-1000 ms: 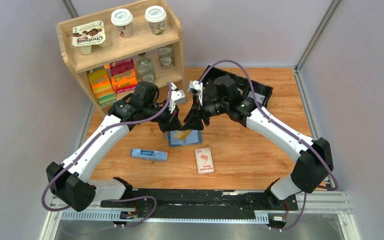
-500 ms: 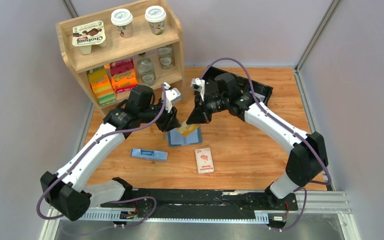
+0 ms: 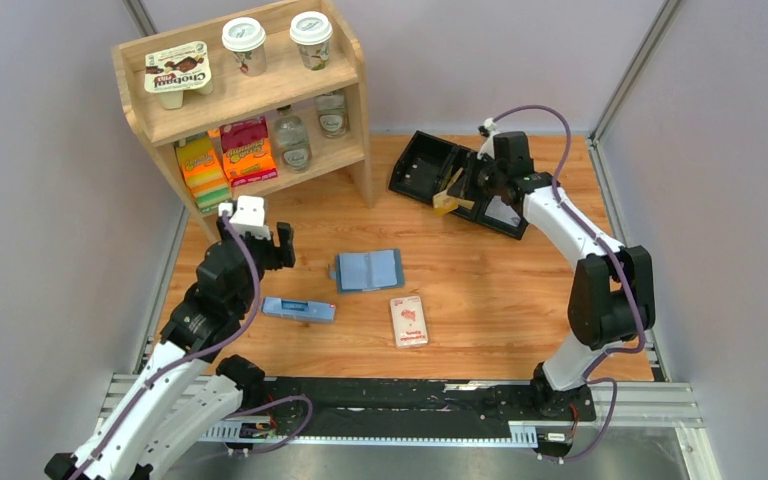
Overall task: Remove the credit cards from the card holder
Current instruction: Place the credit card in the storage box.
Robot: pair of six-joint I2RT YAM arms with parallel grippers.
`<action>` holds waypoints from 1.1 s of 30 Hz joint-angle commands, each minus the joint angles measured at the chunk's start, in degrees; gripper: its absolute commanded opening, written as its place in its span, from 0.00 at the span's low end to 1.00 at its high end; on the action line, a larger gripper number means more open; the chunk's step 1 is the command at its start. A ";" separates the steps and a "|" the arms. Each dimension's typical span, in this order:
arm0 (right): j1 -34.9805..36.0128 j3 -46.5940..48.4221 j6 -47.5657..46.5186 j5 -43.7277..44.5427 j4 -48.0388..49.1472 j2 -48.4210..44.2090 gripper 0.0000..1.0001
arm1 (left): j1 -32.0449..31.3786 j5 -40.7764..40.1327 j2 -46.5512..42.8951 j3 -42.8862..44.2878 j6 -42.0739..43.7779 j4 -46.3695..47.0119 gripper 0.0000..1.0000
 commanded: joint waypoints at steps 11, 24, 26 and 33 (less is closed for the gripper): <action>-7.09 17.69 8.56 16.68 -0.14 19.86 0.00 | 0.23 -12.79 -3.24 -2.99 -5.49 5.43 0.81; -6.91 27.20 8.91 25.89 -9.37 22.79 0.46 | 0.32 -10.51 -2.98 -2.47 -5.49 4.99 0.81; -6.48 24.75 7.78 27.74 -8.85 19.02 0.52 | 0.40 -10.51 -2.89 -2.47 -5.58 4.99 0.81; 2.56 15.96 0.31 26.79 -8.84 8.64 0.63 | 0.49 -11.38 -1.40 -1.85 -5.84 4.64 0.81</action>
